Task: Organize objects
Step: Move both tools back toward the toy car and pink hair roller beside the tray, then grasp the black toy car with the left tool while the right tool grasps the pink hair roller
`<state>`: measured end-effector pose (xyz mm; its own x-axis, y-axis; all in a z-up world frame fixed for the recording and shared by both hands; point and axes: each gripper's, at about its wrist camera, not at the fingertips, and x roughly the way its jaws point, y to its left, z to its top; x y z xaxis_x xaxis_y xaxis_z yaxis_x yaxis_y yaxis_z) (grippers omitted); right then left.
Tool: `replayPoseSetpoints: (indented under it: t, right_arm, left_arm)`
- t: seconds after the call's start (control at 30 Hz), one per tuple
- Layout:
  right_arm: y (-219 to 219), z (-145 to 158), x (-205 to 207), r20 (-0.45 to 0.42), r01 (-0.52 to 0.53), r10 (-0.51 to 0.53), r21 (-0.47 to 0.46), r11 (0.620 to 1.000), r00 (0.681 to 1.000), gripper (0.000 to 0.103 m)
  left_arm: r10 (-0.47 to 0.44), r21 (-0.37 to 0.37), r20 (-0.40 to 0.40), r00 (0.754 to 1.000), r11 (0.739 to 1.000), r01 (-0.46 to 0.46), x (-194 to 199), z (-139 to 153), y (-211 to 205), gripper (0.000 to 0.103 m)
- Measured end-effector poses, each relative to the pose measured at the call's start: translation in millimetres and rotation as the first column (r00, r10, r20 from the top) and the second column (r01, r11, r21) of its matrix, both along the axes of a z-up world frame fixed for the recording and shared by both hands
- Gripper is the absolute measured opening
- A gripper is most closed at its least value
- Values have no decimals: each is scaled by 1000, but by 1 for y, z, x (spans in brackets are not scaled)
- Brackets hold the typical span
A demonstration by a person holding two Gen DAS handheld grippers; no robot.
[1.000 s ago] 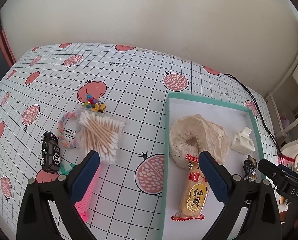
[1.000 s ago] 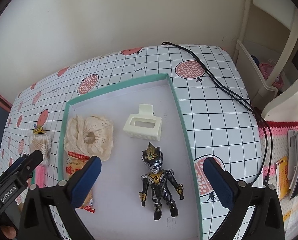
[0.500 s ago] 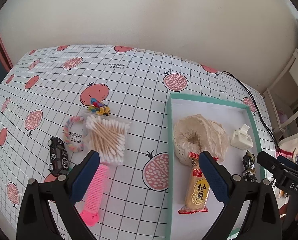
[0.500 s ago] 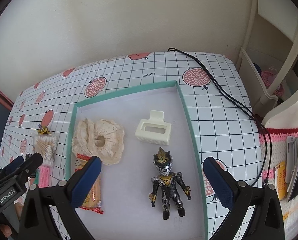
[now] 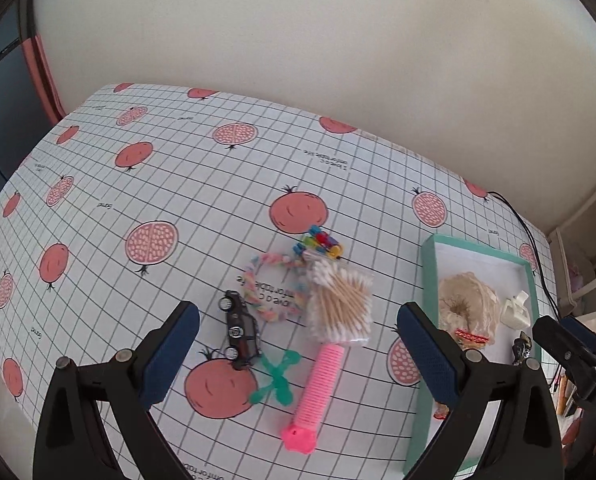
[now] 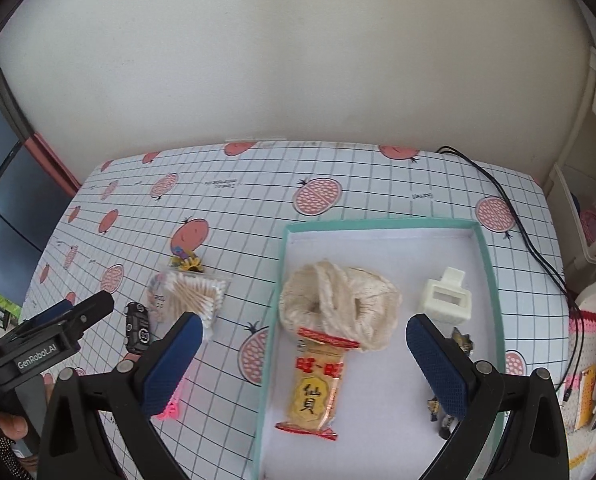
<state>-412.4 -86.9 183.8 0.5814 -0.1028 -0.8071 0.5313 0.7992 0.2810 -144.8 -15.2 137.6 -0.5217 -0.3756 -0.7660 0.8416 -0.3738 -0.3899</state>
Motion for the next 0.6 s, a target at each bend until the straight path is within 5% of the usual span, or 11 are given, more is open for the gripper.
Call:
replayPoseSetpoints:
  t: [0.6]
  right_arm:
    - [97, -36, 85, -127, -240, 239, 12, 971, 963, 103]
  left_arm:
    - [11, 79, 61, 998, 997, -15, 48, -35, -35, 99]
